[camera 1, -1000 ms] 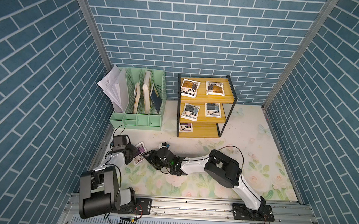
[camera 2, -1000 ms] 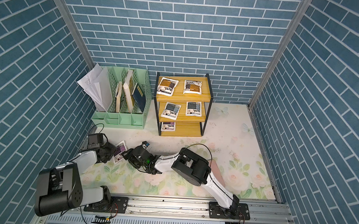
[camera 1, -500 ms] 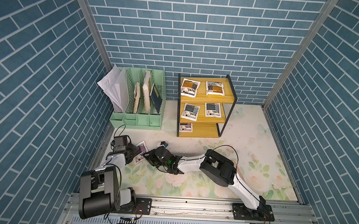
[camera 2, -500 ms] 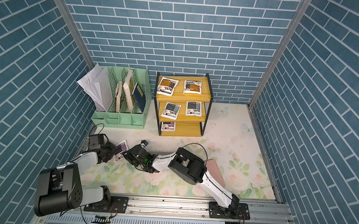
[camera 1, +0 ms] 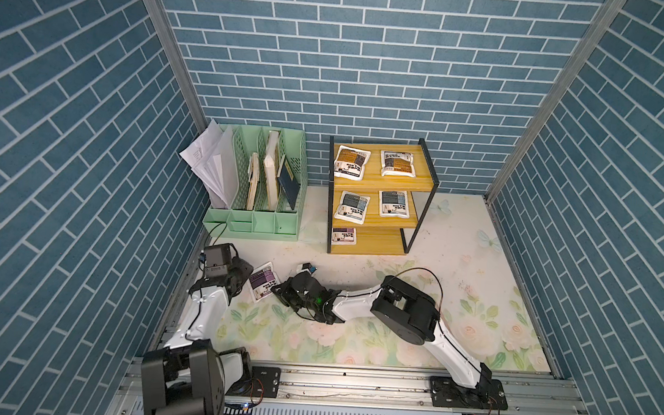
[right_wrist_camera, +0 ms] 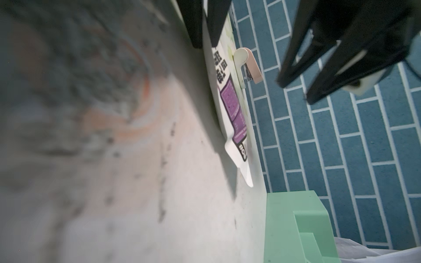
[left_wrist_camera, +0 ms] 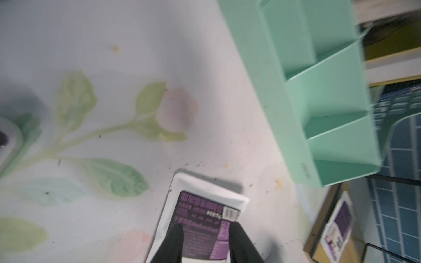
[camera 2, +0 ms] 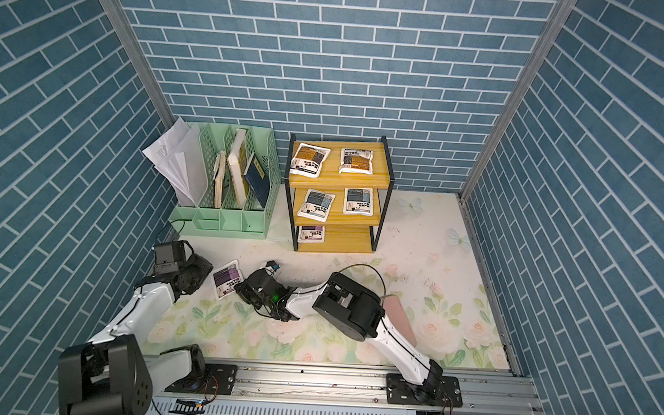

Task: Place the bagged coffee beans on the shelf by color
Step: Pick up the coffee beans at the center of the board, then place the coffee beans on the shelf.

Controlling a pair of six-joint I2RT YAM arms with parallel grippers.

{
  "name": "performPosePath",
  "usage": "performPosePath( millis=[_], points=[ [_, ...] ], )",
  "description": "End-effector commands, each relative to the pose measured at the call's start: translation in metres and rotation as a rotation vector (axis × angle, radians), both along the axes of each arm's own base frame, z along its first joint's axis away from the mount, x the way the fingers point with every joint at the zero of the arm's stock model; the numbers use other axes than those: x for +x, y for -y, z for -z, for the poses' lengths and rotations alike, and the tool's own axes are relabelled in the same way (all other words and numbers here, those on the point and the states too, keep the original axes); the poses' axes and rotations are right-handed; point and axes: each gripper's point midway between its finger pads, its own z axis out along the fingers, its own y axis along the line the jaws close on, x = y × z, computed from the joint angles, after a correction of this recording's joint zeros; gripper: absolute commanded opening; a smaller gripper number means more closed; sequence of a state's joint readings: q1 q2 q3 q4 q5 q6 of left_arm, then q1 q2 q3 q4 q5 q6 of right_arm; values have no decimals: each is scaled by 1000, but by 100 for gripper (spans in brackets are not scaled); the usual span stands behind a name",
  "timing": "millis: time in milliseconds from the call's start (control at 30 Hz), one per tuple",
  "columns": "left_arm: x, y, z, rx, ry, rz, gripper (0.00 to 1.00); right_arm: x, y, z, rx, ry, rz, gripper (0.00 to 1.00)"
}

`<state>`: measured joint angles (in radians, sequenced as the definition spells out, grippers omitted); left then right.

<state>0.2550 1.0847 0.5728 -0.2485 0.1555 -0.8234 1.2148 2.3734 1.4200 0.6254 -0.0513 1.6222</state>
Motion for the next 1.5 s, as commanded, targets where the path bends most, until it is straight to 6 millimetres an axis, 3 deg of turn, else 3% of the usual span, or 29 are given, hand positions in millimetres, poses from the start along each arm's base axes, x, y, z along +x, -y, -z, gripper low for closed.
performPosePath(
  millis=[0,167,233,433,633,733,800,1000,1233,1467],
  points=[
    [-9,-8,-28,85,4,3,40,9,30,-30,40,16,29,0],
    [-17,-12,-52,150,59,-5,40,4,90,-72,153,151,-19,0],
    [-18,-15,-54,175,65,-9,40,-1,125,-77,144,201,-13,0],
    [-18,-15,-50,182,63,-1,39,-3,230,-88,31,313,52,0],
    [-16,-14,-51,186,65,17,39,18,326,-85,-61,351,154,0],
    [-14,-14,-54,189,69,22,39,31,360,-81,-70,314,240,0],
    [-14,-13,-56,189,77,23,39,39,366,-85,-66,312,268,0],
    [-13,-15,-60,201,84,21,39,70,356,-97,-18,328,342,0],
    [-14,-14,-59,204,84,26,39,121,343,-83,-51,326,442,0],
    [-14,-14,-56,206,71,34,39,159,333,-79,-88,378,511,0]
  ],
)
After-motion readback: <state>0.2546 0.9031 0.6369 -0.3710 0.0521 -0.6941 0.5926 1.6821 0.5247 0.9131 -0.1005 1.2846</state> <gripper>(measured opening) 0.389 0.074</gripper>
